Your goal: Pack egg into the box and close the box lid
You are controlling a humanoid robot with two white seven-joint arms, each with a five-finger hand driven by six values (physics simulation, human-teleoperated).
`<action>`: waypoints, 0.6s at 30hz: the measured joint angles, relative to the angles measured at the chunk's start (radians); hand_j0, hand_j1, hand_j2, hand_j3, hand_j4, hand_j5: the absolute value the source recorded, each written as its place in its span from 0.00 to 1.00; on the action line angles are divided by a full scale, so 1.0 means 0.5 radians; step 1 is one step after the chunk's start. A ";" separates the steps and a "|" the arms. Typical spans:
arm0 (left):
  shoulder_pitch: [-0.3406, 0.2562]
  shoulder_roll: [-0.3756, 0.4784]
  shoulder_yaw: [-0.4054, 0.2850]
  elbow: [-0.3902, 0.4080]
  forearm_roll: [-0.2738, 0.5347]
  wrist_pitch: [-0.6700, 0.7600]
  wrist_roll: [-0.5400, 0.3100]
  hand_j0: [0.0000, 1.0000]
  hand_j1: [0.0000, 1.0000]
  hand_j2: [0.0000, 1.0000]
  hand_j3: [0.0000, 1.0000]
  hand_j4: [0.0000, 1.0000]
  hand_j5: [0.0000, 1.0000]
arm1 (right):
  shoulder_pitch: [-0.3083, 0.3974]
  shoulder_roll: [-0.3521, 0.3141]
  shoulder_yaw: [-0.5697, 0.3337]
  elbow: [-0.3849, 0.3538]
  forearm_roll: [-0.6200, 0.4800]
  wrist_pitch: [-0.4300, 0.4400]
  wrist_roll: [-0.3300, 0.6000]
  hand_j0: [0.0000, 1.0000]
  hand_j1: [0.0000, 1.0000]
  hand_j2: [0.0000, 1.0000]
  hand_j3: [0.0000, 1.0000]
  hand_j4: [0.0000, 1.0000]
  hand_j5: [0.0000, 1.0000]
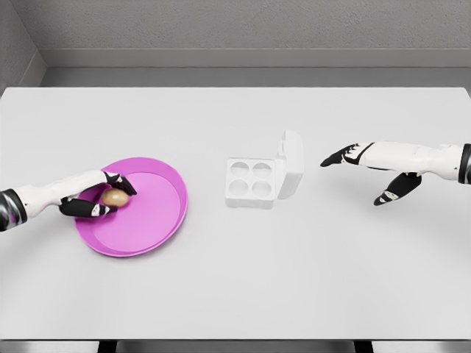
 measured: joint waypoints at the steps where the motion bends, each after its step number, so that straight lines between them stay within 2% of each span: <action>1: 0.006 -0.001 0.001 -0.001 0.008 0.001 0.003 0.45 0.45 0.45 0.45 0.45 0.45 | 0.000 0.000 0.002 0.000 0.000 0.000 0.000 1.00 1.00 1.00 1.00 1.00 1.00; 18: 0.012 -0.015 0.001 -0.048 0.006 -0.007 -0.002 0.37 0.37 0.37 0.37 0.37 0.37 | 0.000 -0.001 0.008 0.000 0.001 0.000 0.000 1.00 1.00 1.00 1.00 1.00 1.00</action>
